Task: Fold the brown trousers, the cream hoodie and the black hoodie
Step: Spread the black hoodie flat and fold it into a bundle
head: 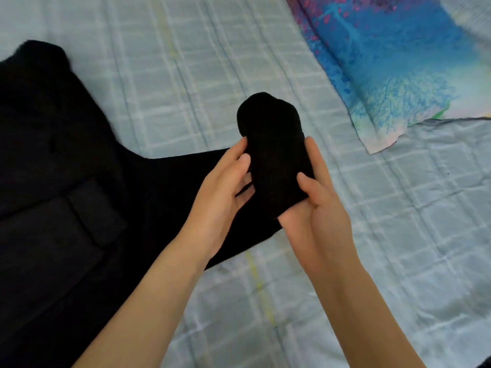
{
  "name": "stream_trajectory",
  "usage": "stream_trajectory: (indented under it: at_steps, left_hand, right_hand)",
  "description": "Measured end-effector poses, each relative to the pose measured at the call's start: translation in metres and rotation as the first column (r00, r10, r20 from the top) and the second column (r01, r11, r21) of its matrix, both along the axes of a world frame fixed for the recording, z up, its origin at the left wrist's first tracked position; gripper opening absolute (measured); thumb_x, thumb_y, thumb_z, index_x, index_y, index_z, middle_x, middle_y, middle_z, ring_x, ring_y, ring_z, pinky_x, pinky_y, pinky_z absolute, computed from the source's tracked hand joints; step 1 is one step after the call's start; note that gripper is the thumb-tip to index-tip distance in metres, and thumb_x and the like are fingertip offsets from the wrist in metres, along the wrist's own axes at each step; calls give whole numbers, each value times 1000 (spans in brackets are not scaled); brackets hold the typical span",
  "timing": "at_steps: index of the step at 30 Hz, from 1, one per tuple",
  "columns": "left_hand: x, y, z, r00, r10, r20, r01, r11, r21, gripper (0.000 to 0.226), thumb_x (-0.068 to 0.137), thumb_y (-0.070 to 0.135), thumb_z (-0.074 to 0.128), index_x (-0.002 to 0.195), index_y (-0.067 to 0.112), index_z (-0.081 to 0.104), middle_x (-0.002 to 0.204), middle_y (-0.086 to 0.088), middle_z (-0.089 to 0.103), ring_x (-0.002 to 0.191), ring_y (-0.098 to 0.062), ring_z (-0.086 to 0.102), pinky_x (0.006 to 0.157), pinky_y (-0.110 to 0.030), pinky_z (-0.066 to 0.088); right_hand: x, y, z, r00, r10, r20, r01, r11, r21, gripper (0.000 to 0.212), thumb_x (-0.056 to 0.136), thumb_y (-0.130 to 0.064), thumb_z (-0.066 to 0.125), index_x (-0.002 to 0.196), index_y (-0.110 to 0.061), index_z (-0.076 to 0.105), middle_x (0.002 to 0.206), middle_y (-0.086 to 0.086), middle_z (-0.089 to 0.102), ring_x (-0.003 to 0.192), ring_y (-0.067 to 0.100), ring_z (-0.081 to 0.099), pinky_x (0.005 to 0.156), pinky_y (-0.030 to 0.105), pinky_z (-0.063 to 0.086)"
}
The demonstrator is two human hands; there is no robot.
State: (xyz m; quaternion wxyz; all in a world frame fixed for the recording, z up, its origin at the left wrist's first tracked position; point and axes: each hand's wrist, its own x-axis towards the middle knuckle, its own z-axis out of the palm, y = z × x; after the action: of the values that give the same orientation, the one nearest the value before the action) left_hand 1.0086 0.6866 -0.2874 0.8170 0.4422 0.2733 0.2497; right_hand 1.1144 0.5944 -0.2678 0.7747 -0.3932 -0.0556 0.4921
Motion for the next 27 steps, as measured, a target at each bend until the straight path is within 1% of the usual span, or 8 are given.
stream_trajectory:
  at_steps: [3, 6, 10, 13, 18, 23, 25, 27]
  left_hand:
    - [-50, 6, 22, 981, 187, -45, -182, 978, 103, 37, 98, 22, 56, 135, 23, 58, 125, 1, 69, 118, -17, 64, 97, -34, 53]
    - [-114, 17, 37, 924, 358, -136, -330, 924, 191, 33, 96, 11, 60, 128, 19, 64, 116, 0, 73, 111, -16, 67, 98, -38, 52]
    - [-216, 32, 48, 900, 408, -151, -384, 908, 167, 31, 98, 8, 57, 127, 17, 64, 118, -3, 72, 114, -18, 66, 99, -37, 52]
    - [-295, 43, 49, 890, 436, -133, -415, 895, 160, 32, 99, 11, 56, 129, 17, 64, 123, -2, 70, 117, -17, 65, 97, -28, 52]
    - [-417, 46, 23, 842, 515, -163, -500, 857, 127, 31, 100, 11, 54, 127, 19, 66, 125, -5, 69, 119, -19, 64, 93, -24, 52]
    - [-488, 35, -16, 730, 541, -418, -598, 801, -8, 39, 99, -3, 48, 134, 11, 58, 117, -7, 72, 109, -20, 69, 94, -33, 56]
    - [-502, 35, -22, 630, 586, -510, -635, 767, 96, 43, 96, -3, 51, 136, 13, 57, 116, 0, 72, 107, -10, 69, 97, -30, 54]
    - [-505, 33, -23, 553, 609, -569, -534, 783, 319, 42, 95, 6, 58, 132, 25, 61, 117, 12, 70, 109, 2, 64, 99, -23, 50]
  right_hand:
    - [-70, 13, 9, 987, 156, -27, -153, 986, 71, 57, 98, -1, 38, 150, -24, 41, 143, 12, 57, 133, 29, 54, 112, 43, 43]
    - [-137, 29, 15, 965, 248, -86, -237, 964, 120, 61, 94, 0, 40, 150, -24, 41, 140, 11, 60, 132, 28, 55, 111, 40, 43]
    - [-229, 50, 25, 937, 345, -46, -340, 935, 98, 59, 99, 2, 35, 150, -26, 43, 144, 10, 56, 136, 27, 51, 114, 39, 40]
    - [-299, 66, 28, 912, 410, -26, -408, 911, 66, 59, 98, -2, 40, 146, -35, 48, 146, 5, 55, 136, 22, 51, 113, 39, 41]
    - [-415, 78, 5, 854, 520, -9, -520, 851, -72, 59, 94, -9, 47, 138, -47, 54, 143, -4, 58, 134, 14, 53, 115, 44, 38]
    - [-473, 69, -19, 835, 549, 24, -507, 787, -352, 59, 98, -1, 49, 133, -48, 57, 115, 11, 71, 116, 22, 66, 109, 47, 46]
    - [-470, 58, -21, 853, 515, 86, -428, 785, -449, 60, 96, -2, 53, 132, -51, 56, 97, 16, 64, 103, 18, 69, 103, 42, 52]
    - [-457, 42, -21, 848, 485, 211, -310, 779, -545, 57, 97, -5, 53, 132, -50, 56, 103, 4, 68, 100, 13, 71, 92, 33, 58]
